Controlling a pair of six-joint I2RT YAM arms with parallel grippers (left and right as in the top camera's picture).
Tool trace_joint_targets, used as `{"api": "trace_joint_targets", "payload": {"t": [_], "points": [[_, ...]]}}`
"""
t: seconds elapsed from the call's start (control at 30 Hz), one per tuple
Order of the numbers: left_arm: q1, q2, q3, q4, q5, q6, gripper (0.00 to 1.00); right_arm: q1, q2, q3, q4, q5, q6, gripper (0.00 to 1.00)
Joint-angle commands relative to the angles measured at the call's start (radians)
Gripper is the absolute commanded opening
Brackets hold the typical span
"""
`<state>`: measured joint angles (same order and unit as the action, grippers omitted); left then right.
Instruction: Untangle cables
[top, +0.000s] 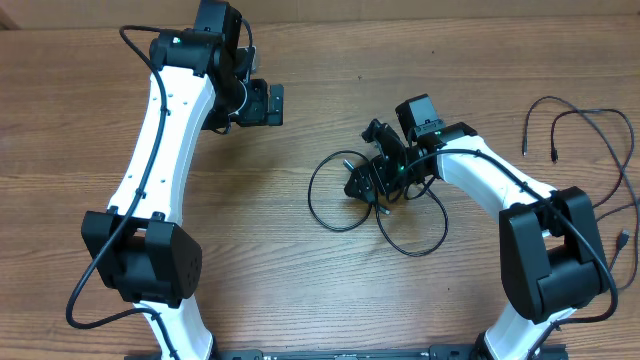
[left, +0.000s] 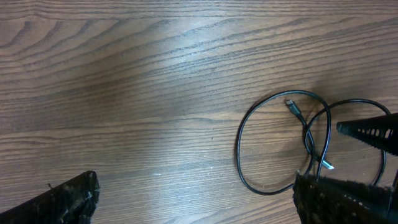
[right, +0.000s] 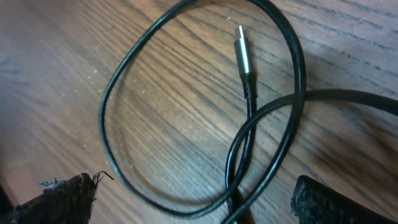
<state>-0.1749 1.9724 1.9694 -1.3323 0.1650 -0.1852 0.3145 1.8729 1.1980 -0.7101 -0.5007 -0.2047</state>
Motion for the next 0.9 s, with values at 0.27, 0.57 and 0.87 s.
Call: {"api": "trace_joint_targets", "payload": {"t": [0.27,0.57,0.87], "points": [[0.004,0.002,-0.003,-0.001,0.011,-0.006,0.99,0.007,0.063,-0.003,0.096,0.108,0.156,0.99],[0.004,0.002,-0.003,-0.002,0.011,-0.006,1.00,0.010,0.070,-0.003,0.083,0.161,0.154,0.86],[0.004,0.002,-0.003,-0.002,0.011,-0.006,0.99,0.114,0.124,-0.003,0.062,0.208,0.153,0.75]]}}
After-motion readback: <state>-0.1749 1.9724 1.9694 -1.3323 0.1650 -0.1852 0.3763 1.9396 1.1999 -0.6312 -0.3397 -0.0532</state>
